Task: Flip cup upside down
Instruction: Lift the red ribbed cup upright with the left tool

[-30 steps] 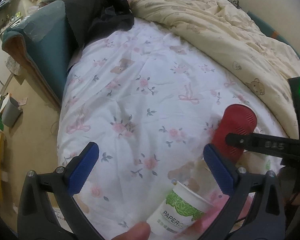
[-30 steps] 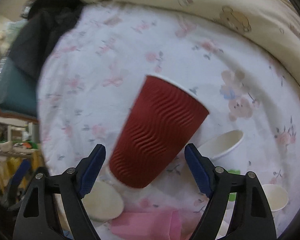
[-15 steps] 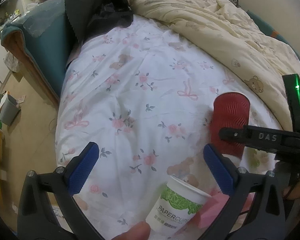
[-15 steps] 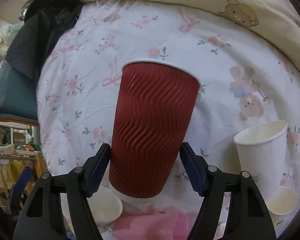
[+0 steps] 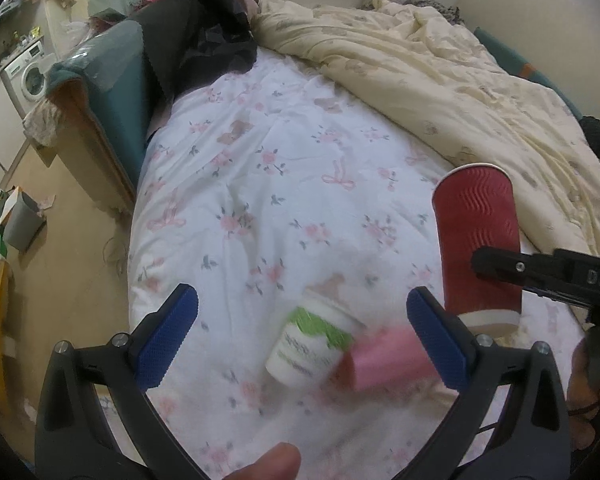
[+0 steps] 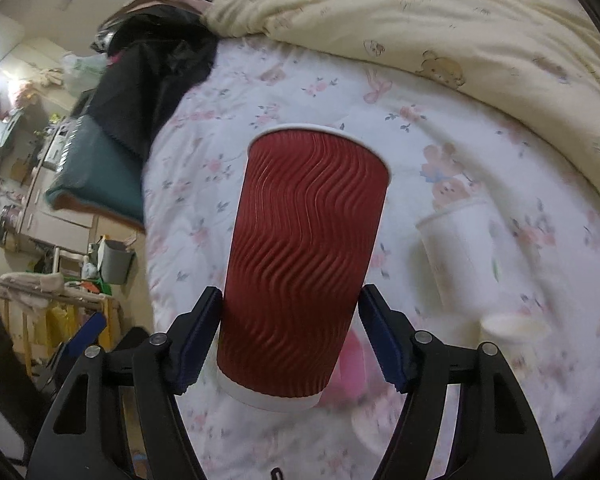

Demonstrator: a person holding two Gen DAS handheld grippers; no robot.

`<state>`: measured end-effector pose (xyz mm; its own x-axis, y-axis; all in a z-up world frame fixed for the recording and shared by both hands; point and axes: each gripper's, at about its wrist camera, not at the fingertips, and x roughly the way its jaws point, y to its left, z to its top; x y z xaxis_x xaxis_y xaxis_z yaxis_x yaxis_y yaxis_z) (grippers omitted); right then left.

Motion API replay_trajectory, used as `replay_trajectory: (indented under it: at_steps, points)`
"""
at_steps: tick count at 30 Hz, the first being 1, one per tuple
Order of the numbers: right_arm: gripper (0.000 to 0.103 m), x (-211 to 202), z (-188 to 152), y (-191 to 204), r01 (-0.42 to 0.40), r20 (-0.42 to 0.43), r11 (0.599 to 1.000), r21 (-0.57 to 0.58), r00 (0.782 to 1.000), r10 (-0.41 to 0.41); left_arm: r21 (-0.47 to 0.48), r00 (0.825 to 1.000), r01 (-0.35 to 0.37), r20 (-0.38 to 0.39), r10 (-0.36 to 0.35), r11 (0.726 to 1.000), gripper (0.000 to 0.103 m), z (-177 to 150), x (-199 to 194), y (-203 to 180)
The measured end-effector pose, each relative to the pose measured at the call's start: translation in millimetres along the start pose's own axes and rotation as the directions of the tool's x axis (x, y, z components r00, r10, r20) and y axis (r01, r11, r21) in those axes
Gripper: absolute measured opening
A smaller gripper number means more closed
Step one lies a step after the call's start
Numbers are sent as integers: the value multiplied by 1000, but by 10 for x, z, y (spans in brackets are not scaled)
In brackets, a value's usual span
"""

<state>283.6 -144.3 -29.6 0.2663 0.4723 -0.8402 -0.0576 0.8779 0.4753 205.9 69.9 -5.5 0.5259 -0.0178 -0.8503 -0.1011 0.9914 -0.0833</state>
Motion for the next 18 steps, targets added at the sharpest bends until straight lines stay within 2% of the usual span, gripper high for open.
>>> replay_trajectory:
  at_steps: [8,12,18]
  points:
    - [73,-553,-709,13,-27,9,997,-67,1000,28,-3,1000,17,22,-17,1000,103,-573,-534,-130]
    - [73,-657,-1116,-71,-39,-9,997,-72,999,38,-32,999,48,-7,-48,998,103,-888,-705,-133]
    - [73,-659,-1585,-170,-47,-53,993,-111,998,41,-63,999,14,-46,-17,998,103,-1361,-819,-56]
